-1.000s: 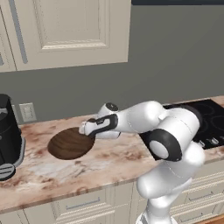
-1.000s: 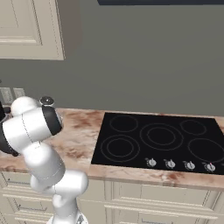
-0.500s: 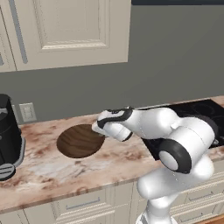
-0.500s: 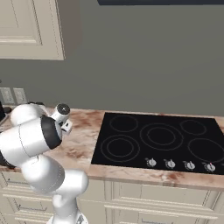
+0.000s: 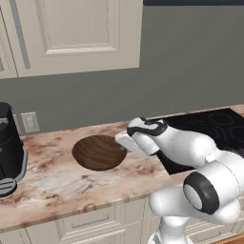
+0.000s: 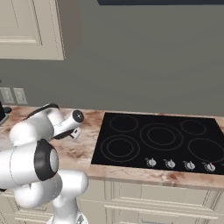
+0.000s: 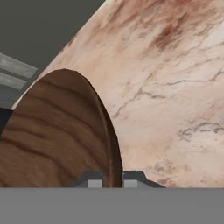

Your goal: Pick the cup and bowl from the counter and place them on the counter next to the sink.

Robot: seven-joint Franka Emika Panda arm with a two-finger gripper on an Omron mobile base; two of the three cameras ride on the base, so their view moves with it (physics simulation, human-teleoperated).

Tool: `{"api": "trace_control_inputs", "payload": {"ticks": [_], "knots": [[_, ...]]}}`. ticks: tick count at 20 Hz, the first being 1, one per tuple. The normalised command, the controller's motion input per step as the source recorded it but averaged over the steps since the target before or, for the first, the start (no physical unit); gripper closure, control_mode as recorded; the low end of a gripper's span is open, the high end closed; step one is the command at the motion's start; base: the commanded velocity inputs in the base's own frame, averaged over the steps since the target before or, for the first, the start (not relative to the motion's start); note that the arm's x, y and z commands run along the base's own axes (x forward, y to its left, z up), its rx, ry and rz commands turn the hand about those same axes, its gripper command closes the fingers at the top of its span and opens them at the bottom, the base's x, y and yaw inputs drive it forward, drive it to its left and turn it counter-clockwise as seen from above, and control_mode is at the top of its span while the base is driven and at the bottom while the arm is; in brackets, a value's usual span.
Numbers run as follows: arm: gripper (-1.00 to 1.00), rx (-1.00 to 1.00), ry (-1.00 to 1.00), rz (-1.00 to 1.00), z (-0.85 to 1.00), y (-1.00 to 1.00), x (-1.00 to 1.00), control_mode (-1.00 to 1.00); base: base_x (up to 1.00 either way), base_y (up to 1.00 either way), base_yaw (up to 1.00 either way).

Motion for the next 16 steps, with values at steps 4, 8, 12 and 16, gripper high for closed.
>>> {"api": "trace_control_inputs", "payload": {"ticks": [4, 8, 12, 16], "knots": [[1.0, 0.01, 0.2, 0.0, 0.86, -0.51, -0.31, -1.0, 0.0, 0.0, 0.0], [1.0, 0.0, 0.14, 0.0, 0.74, -0.47, -0.38, -1.0, 0.0, 0.0, 0.0], [1.0, 0.0, 0.02, 0.0, 0.38, -0.39, -0.35, -1.0, 0.0, 0.0, 0.0], [1.0, 0.0, -0.03, 0.0, 0.04, -0.3, -0.33, -1.0, 0.0, 0.0, 0.0]]}}
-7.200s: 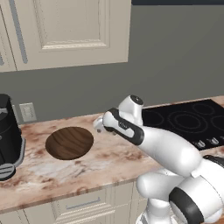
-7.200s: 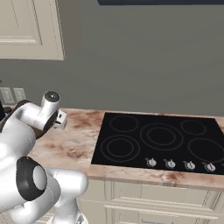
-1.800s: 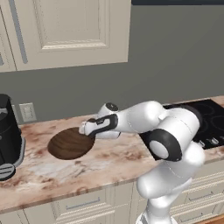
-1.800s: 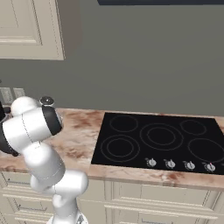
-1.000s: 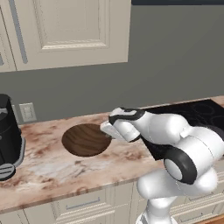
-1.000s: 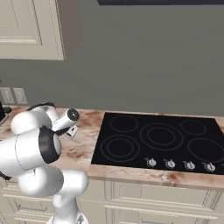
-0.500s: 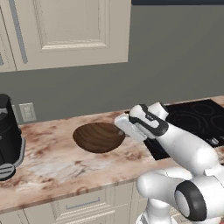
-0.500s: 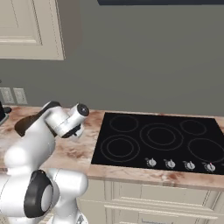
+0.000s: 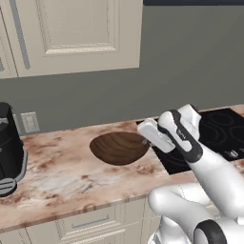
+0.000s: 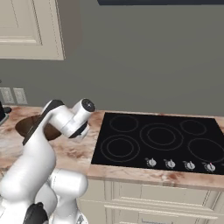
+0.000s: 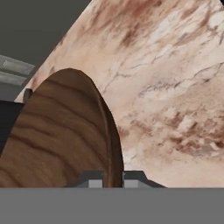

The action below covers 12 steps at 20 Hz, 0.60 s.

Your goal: Pick the cup and bowl from the counter and place them on the counter next to the sink.

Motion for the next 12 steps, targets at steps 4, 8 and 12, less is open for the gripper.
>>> {"api": "trace_control_inputs", "payload": {"ticks": [4, 8, 12], "knots": [[1.0, 0.04, -0.12, 0.01, 0.05, -0.27, -0.35, -1.0, 0.0, 0.0, 0.0], [1.0, 0.07, -0.18, 0.01, 0.28, -0.29, -0.47, -1.0, 0.0, 0.0, 0.0], [1.0, 0.06, -0.13, 0.01, 0.4, -0.35, -0.55, -1.0, 0.0, 0.0, 0.0]]}}
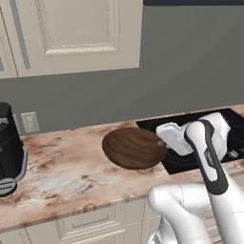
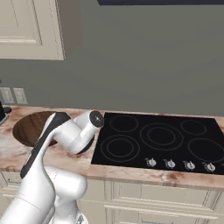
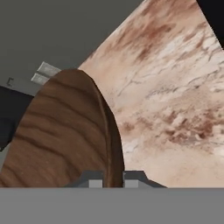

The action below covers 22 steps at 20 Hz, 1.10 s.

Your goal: Pick the cup and bowl from the counter and place them on the counter next to the sink.

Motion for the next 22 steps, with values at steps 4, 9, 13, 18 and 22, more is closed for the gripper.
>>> {"api": "trace_control_inputs", "payload": {"ticks": [4, 9, 13, 18, 22], "knots": [[1.0, 0.02, -0.05, 0.01, 0.29, -0.26, -0.38, -1.0, 0.0, 0.0, 0.0], [1.0, 0.0, 0.0, 0.0, 0.0, 0.0, 0.0, -1.0, 0.0, 0.0, 0.0], [1.0, 0.0, 0.0, 0.0, 0.0, 0.0, 0.0, -1.0, 0.0, 0.0, 0.0], [1.0, 0.0, 0.0, 0.0, 0.0, 0.0, 0.0, 1.0, -0.26, 0.0, 0.0], [1.0, 0.0, 0.0, 0.0, 0.0, 0.0, 0.0, 1.0, -1.0, -0.02, 0.0]]}}
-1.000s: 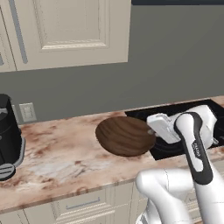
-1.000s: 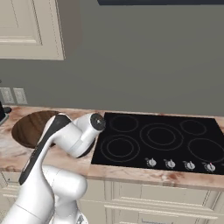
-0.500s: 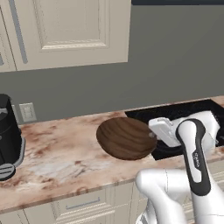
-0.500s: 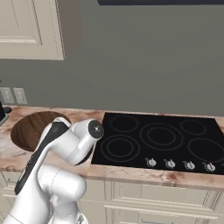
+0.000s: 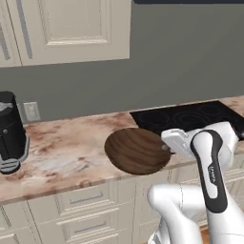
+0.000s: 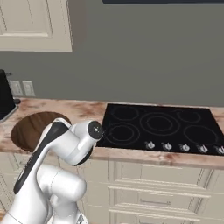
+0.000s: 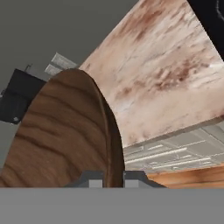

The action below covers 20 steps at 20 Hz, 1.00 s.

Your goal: Pick the cup and bowl from the counter and place them on the counter next to the sink.

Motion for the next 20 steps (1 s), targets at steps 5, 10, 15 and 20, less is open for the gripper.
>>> {"api": "trace_control_inputs", "payload": {"ticks": [5, 10, 15, 20], "knots": [[1.0, 0.0, 0.0, 0.0, 0.0, 0.0, 0.0, 1.0, -0.24, 0.0, 0.02], [1.0, 0.0, 0.0, 0.0, 0.0, 0.0, 0.0, 1.0, 0.0, 0.07, 0.66], [1.0, 0.0, 0.0, 0.0, 0.0, 0.0, 0.0, 1.0, 0.0, 0.0, 0.99], [1.0, 0.0, 0.0, 0.0, 0.0, 0.0, 0.0, 1.0, 0.0, 0.08, 1.0]]}}
